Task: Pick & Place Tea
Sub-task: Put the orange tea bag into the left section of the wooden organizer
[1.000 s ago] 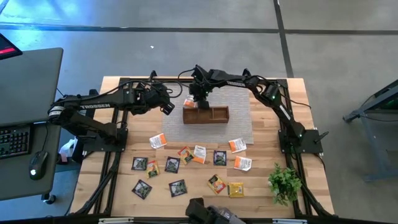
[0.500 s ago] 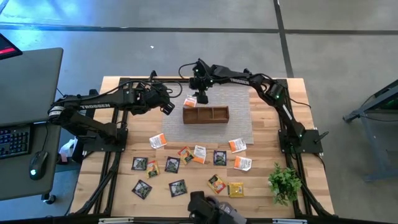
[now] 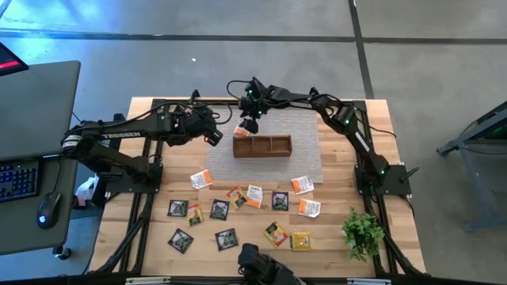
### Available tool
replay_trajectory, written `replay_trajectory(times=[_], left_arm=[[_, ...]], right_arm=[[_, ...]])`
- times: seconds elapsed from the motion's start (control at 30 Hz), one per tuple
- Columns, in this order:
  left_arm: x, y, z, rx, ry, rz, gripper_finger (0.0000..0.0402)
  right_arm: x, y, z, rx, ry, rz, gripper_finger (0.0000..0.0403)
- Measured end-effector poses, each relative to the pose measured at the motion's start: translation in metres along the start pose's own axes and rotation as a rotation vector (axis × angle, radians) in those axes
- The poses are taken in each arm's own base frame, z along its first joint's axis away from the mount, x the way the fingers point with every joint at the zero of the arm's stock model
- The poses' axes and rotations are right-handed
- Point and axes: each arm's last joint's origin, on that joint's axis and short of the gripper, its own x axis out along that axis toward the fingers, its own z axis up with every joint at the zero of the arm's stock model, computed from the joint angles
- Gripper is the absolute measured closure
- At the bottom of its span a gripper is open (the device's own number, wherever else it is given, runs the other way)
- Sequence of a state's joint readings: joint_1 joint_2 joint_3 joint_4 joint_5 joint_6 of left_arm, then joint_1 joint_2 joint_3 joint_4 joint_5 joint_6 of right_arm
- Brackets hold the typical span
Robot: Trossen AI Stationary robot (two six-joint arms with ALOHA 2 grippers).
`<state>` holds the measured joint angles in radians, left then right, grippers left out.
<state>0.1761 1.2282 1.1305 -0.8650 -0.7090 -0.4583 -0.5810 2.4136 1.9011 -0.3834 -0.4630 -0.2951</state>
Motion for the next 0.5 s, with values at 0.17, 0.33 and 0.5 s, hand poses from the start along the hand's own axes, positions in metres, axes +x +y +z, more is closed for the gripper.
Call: replay_trajectory(times=[0.17, 0.33, 0.5], left_arm=[[0.0, 0.0001, -0.0001, 0.001, 0.001, 0.0, 0.036], [0.0, 0.0, -0.0001, 0.001, 0.001, 0.0, 0.036], [0.0, 0.0001, -0.0002, 0.002, 0.002, 0.0, 0.036]], right_arm=[[0.0024, 0.0006, 0.0015, 0.099, 0.003, -0.071, 0.0157], [0.0048, 0.0047, 0.0024, 0.088, 0.018, -0.107, 0.0173], [0.0049, 0.0047, 0.0022, 0.091, 0.021, -0.115, 0.0171]])
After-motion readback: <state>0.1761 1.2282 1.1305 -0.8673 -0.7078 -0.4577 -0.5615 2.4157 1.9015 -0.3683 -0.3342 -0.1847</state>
